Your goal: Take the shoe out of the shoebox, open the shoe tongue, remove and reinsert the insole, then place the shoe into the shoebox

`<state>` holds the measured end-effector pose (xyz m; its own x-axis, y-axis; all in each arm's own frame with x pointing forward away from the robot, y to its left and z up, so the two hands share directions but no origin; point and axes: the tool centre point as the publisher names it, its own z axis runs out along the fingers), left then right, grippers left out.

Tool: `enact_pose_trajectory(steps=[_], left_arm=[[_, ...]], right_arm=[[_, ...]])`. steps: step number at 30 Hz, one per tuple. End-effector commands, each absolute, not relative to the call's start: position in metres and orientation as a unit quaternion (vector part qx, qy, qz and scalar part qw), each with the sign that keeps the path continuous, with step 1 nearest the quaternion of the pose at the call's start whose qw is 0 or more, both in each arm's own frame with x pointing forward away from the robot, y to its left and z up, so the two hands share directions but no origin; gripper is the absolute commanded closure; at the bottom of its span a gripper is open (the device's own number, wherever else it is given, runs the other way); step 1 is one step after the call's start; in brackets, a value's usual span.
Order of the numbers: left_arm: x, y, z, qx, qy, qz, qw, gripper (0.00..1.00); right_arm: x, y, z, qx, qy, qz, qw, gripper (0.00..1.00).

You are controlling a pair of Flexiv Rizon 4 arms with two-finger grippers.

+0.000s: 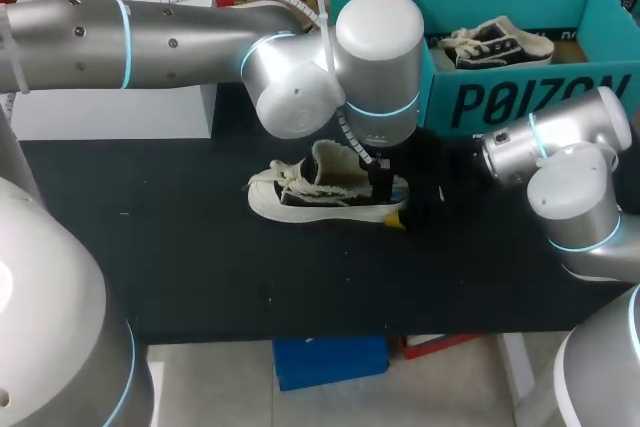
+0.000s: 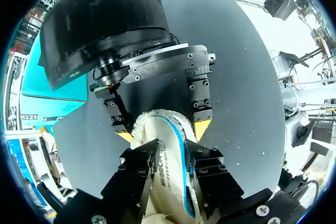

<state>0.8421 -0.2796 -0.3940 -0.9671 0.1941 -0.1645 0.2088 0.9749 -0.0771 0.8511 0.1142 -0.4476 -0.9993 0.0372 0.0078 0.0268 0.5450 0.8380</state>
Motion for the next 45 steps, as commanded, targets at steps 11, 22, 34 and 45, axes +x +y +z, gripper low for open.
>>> enact_pose_trajectory(steps=[11, 22, 34, 45], left_arm=[[0.840, -0.282, -0.380, 0.106, 0.989, -0.060, 0.078, 1.00], [0.831, -0.278, -0.354, 0.117, 0.986, -0.116, 0.041, 1.00], [0.826, -0.275, -0.280, 0.142, 0.955, -0.257, -0.036, 1.00], [0.808, -0.278, -0.220, 0.160, 0.918, -0.357, -0.062, 1.00]], right_arm=[[0.852, 0.113, -0.451, 0.018, 0.880, 0.476, 0.005, 1.00], [0.852, 0.113, -0.451, 0.018, 0.880, 0.476, 0.005, 1.00], [0.852, 0.113, -0.451, 0.018, 0.880, 0.476, 0.005, 1.00], [0.852, 0.113, -0.451, 0.018, 0.880, 0.476, 0.005, 1.00]])
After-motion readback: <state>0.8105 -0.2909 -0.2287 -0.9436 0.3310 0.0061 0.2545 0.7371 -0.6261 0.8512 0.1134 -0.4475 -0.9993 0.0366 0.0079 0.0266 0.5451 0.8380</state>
